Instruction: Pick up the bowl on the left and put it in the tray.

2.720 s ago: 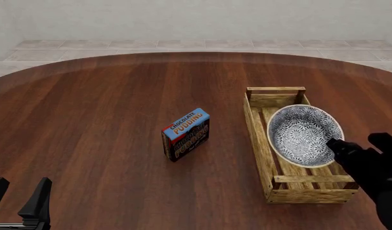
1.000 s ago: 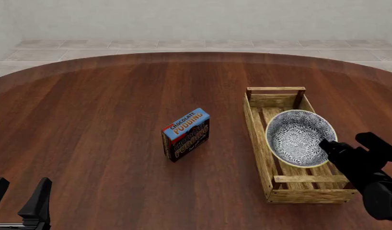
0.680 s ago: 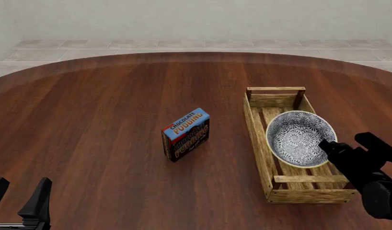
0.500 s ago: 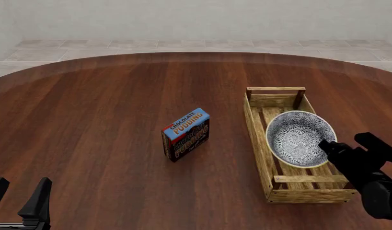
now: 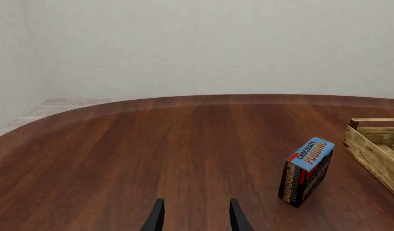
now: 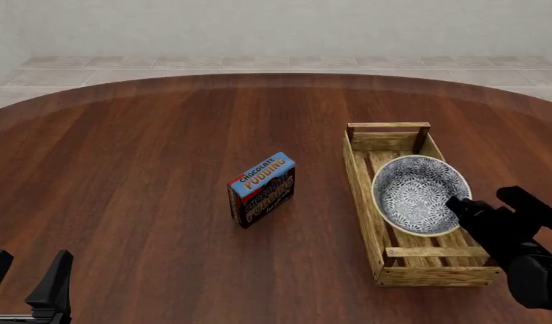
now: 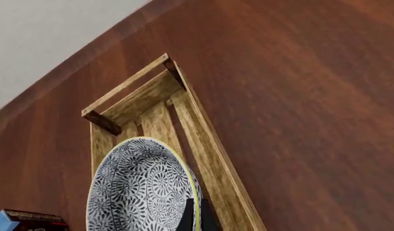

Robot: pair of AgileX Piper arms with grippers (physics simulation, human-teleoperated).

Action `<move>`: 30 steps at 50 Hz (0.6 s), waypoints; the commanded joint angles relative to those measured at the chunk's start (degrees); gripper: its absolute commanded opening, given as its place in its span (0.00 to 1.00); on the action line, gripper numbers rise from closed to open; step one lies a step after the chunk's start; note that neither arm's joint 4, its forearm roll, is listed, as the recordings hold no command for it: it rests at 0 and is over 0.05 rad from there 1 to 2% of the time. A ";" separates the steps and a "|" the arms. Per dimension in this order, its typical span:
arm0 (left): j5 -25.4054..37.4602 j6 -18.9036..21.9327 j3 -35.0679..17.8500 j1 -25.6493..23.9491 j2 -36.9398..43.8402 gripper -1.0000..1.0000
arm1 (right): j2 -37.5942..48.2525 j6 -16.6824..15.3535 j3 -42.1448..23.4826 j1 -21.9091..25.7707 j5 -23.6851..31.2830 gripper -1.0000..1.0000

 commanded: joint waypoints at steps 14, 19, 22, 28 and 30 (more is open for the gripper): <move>0.00 0.00 0.00 0.00 0.00 1.00 | 0.15 0.32 -0.24 0.69 -0.44 0.00; 0.00 0.00 0.00 0.00 0.00 1.00 | 0.03 0.33 -0.18 0.91 -0.39 0.00; 0.00 0.00 0.00 0.00 0.00 1.00 | 0.03 0.38 -0.19 1.06 -0.38 0.00; 0.00 0.00 0.00 0.00 0.00 1.00 | 0.05 0.31 -0.07 1.25 -0.54 0.00; 0.00 0.00 0.00 0.00 0.00 1.00 | -0.15 0.29 -0.10 1.29 -0.41 0.00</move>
